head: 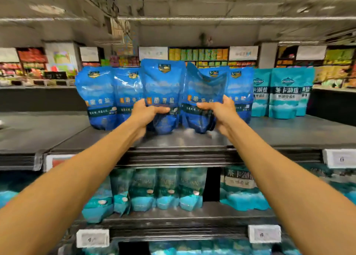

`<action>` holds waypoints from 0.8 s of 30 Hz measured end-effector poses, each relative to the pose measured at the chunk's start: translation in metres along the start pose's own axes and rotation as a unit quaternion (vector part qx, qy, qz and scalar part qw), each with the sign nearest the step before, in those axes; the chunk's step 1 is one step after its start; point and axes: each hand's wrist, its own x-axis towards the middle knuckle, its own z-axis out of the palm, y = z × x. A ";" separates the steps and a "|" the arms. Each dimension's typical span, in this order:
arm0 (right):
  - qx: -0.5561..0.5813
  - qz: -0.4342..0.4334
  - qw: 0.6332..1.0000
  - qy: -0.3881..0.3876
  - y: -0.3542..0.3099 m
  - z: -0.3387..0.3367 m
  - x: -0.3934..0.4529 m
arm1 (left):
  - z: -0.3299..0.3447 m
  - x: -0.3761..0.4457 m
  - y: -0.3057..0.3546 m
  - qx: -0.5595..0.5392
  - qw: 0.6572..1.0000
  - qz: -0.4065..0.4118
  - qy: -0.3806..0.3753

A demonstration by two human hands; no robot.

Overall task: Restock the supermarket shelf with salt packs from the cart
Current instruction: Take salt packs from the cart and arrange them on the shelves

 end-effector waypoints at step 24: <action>-0.419 0.007 0.906 -0.063 0.015 -0.002 0.056 | -0.009 0.039 0.002 0.654 0.757 -0.018 -0.008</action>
